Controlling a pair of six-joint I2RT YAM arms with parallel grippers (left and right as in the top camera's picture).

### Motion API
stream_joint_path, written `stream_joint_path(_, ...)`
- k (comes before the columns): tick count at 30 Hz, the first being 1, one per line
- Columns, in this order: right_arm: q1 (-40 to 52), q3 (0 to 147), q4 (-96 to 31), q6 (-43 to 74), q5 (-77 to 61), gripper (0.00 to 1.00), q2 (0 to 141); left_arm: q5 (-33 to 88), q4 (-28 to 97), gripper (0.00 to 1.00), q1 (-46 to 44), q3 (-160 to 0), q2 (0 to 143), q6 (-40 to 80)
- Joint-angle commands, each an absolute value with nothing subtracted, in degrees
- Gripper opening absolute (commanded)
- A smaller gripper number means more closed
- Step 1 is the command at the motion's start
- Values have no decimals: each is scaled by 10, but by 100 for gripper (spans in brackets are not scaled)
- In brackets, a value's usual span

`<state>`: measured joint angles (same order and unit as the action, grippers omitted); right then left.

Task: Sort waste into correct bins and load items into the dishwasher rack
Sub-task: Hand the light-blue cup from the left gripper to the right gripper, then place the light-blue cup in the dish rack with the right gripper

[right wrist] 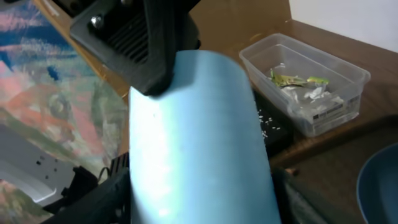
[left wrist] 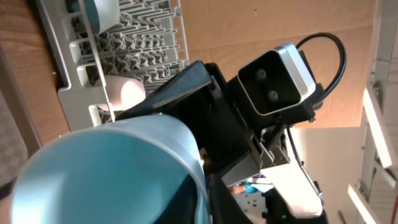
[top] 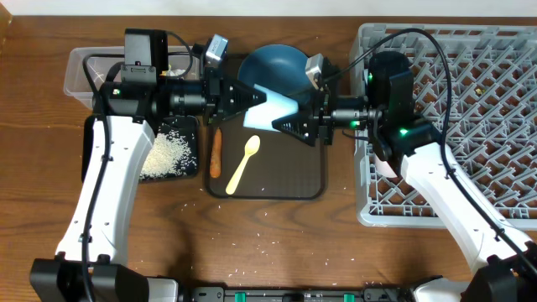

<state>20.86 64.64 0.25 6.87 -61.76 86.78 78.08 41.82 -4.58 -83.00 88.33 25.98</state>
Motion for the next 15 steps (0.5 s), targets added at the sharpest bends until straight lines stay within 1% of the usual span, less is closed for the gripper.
stream_joint_path(1, 213, 646, 5, 74, -615, 61, 873, 804, 419, 25, -52, -839, 884, 262)
stream_joint_path(3, 206, 647, 7, 91, -616, 61, 872, 801, 419, 31, -52, -839, 884, 262)
stream_joint_path(5, 193, 647, 6, 109, -616, 59, 868, 789, 419, 39, -52, -839, 884, 262)
stream_joint_path(8, 161, 647, -8, 133, -615, 57, 853, 763, 419, 46, -52, -839, 884, 262)
stream_joint_path(9, 147, 647, -20, 134, -615, 57, 847, 753, 419, 46, -52, -839, 884, 262)
stream_joint_path(11, 112, 647, -71, 135, -598, 57, 828, 725, 419, 47, -52, -839, 884, 262)
stream_joint_path(12, 93, 647, -109, 135, -583, 57, 818, 707, 419, 50, -52, -839, 884, 262)
stream_joint_path(15, 43, 648, -238, 125, -510, 57, 787, 646, 420, 50, -52, -838, 884, 245)
